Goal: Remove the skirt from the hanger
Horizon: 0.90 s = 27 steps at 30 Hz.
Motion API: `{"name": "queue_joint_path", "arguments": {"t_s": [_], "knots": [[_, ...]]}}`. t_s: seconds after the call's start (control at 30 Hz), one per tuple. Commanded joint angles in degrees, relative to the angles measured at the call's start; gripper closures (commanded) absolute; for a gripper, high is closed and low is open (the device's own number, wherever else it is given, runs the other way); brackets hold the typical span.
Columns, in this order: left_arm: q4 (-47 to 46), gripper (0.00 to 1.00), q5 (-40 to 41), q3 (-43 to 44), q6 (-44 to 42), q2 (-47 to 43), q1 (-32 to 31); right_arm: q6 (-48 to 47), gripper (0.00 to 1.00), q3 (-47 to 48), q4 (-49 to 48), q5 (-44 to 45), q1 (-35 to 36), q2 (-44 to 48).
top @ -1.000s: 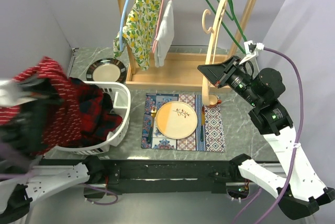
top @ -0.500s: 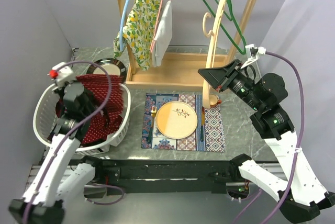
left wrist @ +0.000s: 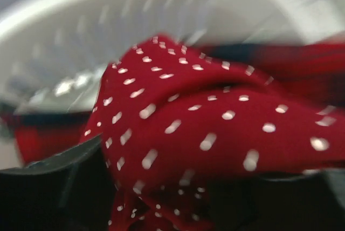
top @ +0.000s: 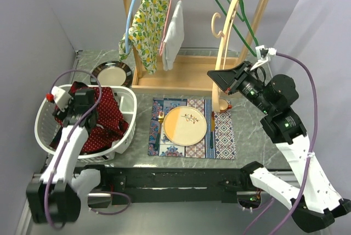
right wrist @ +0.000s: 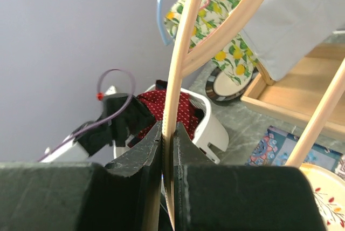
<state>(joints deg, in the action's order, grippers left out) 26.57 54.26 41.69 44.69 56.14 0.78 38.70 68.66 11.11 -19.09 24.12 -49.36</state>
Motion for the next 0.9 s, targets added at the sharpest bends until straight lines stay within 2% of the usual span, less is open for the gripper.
{"name": "queue_joint_path", "arguments": {"t_s": [0.0, 0.03, 0.07, 0.1, 0.2, 0.3, 0.4, 0.47, 0.5, 0.53, 0.57, 0.6, 0.7, 0.77, 0.87], "knots": [[22.4, 0.27, 5.4, 7.7, 22.6, 7.7, 1.5, -2.7, 1.00, 4.7, 0.5, -0.6, 0.0, -2.1], [26.6, 0.24, 7.9, 10.1, 25.4, 8.3, 1.5, -2.8, 1.00, 5.0, 0.7, -0.9, 0.0, -2.2], [35.6, 0.20, 10.1, 15.4, 28.4, 8.8, 1.5, -2.6, 1.00, 4.8, 0.3, -0.8, 0.0, -1.8], [40.3, 0.11, 12.1, 18.0, 35.6, 9.6, 1.4, -2.2, 1.00, 4.1, 0.0, -0.8, 0.0, -1.6], [52.0, 0.01, 13.0, 28.2, 41.6, 11.6, 1.5, -0.6, 1.00, 3.1, -1.7, -0.7, 0.0, -1.2], [51.9, 0.03, 12.3, 35.3, 36.0, 11.9, 1.5, 0.8, 1.00, 3.3, -2.9, -1.9, 0.0, -2.0], [51.0, 0.03, 9.8, 37.8, 35.6, 9.5, 1.5, 0.9, 1.00, 3.8, -3.1, -2.2, 0.0, -2.6], [37.9, 0.02, 4.3, 34.6, 28.7, 7.1, 1.4, 0.6, 1.00, 3.7, -3.3, -1.9, 0.0, -2.7], [30.5, 0.01, 1.5, 31.7, 17.4, 3.3, 1.5, 0.4, 1.00, 3.3, -3.3, -1.3, 0.0, -2.7], [14.6, 0.05, -3.4, 28.5, 12.4, 1.4, 1.6, 0.3, 1.00, 3.1, -3.6, -1.1, 0.0, -2.7], [9.0, 0.06, -11.0, 22.0, 7.9, -0.5, 1.6, 0.3, 1.00, 3.1, -3.6, -1.1, 0.0, -2.8], [5.5, 0.10, -13.2, 19.5, 4.5, -3.2, 1.6, 0.0, 1.00, 3.1, -3.6, -1.3, 0.0, -3.0], [-3.8, 0.20, -15.4, 12.3, 2.4, -6.2, 1.6, -1.7, 1.00, 5.2, -1.2, -2.5, 0.1, -4.6], [-5.6, 0.19, -13.9, 8.6, 2.5, -5.8, 1.7, -2.5, 1.00, 6.7, 1.1, -2.6, 0.1, -5.5], [-4.7, 0.20, -20.7, 4.3, 5.8, -1.4, 4.2, -2.4, 1.00, 7.4, 0.2, -2.0, 0.0, -5.5]]}}
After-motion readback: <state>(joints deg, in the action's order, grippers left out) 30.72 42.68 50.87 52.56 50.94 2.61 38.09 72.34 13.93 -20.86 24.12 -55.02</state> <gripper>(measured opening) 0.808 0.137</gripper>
